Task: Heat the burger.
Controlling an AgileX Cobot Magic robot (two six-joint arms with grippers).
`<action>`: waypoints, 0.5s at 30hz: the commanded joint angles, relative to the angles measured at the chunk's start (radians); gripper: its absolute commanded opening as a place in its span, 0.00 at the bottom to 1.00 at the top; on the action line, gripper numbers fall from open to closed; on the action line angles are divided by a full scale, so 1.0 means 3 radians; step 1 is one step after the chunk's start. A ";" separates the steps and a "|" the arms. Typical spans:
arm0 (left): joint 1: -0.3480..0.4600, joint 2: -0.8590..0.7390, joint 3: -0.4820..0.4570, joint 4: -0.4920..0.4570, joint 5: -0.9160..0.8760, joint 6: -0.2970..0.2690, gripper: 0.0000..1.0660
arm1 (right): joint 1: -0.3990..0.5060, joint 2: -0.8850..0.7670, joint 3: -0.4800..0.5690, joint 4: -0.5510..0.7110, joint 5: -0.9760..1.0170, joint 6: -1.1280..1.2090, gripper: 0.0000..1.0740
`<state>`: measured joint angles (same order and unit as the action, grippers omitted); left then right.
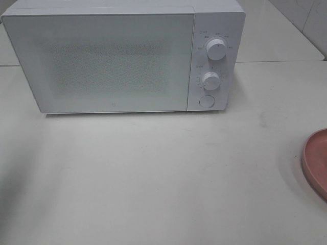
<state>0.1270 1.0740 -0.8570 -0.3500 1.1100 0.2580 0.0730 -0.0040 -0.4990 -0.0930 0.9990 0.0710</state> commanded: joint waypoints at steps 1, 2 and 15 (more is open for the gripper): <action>0.0013 -0.0507 0.0017 0.0270 0.0153 -0.0220 0.93 | -0.0020 -0.0093 0.0007 0.0003 -0.0003 -0.0023 0.71; 0.0013 -0.0507 0.0017 0.0270 0.0153 -0.0220 0.93 | -0.0020 -0.0093 0.0007 0.0003 -0.0003 -0.0023 0.71; 0.0013 -0.1973 0.0073 0.0707 0.0200 -0.0363 0.93 | -0.0020 -0.0093 0.0007 0.0003 -0.0003 -0.0023 0.71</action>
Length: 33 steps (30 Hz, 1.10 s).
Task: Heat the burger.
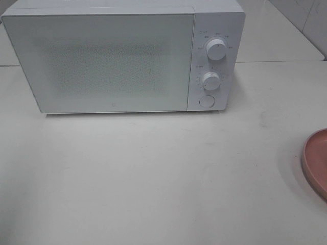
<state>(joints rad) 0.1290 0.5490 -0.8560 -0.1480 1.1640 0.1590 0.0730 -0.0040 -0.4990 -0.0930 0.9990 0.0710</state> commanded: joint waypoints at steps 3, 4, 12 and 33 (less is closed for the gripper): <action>0.0007 -0.0420 0.0260 0.0023 0.0017 -0.0037 0.93 | -0.0020 -0.0093 0.0007 0.0003 -0.0003 -0.0023 0.71; 0.0007 -0.0420 0.0260 0.0023 0.0017 -0.0037 0.93 | -0.0020 -0.0093 0.0007 0.0003 -0.0003 -0.0023 0.71; -0.0003 -0.0930 0.0877 -0.0083 -0.0217 -0.0010 0.93 | -0.0020 -0.0093 0.0007 0.0003 -0.0003 -0.0023 0.71; -0.0040 -0.1920 0.1120 -0.0023 -0.0300 -0.0017 0.92 | -0.0020 -0.0093 0.0007 0.0003 -0.0003 -0.0020 0.71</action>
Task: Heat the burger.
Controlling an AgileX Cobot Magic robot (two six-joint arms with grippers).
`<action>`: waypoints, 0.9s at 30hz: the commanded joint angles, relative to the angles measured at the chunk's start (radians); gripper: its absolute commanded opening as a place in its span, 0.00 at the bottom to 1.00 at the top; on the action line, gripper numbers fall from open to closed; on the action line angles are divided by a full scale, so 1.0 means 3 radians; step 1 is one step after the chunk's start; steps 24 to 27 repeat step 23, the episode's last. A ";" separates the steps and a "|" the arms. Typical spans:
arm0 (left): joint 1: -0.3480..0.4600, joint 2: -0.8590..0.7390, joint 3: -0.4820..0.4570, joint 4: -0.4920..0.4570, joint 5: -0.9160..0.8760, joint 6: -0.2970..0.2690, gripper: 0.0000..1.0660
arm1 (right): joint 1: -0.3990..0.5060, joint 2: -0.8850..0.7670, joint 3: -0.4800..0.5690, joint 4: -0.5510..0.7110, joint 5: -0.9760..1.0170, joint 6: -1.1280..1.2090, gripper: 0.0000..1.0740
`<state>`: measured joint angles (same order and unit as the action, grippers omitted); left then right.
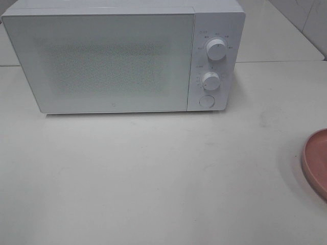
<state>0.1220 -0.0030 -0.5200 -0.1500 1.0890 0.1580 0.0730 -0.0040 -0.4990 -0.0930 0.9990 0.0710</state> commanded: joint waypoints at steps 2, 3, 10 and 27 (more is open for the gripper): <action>-0.0017 -0.0087 0.0000 -0.0013 -0.0050 -0.0010 0.92 | -0.0020 -0.0080 0.0007 0.0003 -0.0003 -0.0017 0.71; -0.0017 -0.0087 0.0000 -0.0013 -0.0050 -0.0010 0.92 | -0.0020 -0.0080 0.0007 0.0003 -0.0003 -0.0017 0.71; -0.0017 -0.0087 0.0000 -0.0010 -0.0050 -0.0010 0.92 | -0.0020 -0.0083 0.0007 0.0003 -0.0003 -0.0020 0.70; -0.0017 -0.0073 0.0000 -0.0010 -0.0050 -0.0010 0.92 | -0.0020 -0.0083 0.0007 0.0003 -0.0003 -0.0020 0.70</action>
